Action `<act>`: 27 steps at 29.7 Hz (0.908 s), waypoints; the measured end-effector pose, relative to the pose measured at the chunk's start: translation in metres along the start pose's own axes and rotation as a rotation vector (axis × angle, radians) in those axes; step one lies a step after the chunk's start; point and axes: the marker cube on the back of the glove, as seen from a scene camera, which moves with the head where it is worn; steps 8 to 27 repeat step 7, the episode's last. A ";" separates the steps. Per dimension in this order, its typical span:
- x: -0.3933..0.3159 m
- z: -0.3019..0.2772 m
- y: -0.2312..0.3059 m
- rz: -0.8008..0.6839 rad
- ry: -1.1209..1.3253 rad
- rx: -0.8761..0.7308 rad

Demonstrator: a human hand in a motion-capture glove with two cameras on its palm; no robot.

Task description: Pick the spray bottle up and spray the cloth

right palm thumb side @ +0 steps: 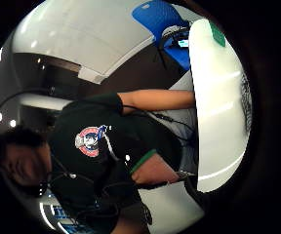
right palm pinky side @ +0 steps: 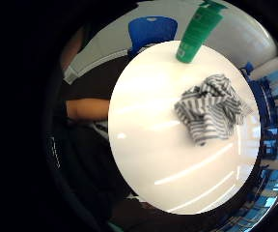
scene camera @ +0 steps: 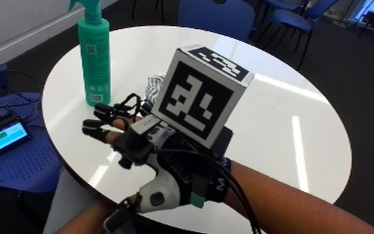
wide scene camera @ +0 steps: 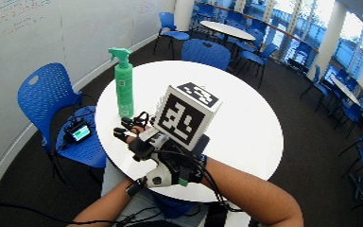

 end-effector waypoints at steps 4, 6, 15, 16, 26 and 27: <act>-0.017 0.005 0.011 -0.043 0.001 -0.015; -0.021 0.006 0.014 -0.055 0.006 -0.019; -0.022 0.006 0.014 -0.057 0.008 -0.020; -0.022 0.006 0.014 -0.057 0.008 -0.020; -0.022 0.006 0.014 -0.057 0.008 -0.020; -0.022 0.006 0.014 -0.057 0.008 -0.020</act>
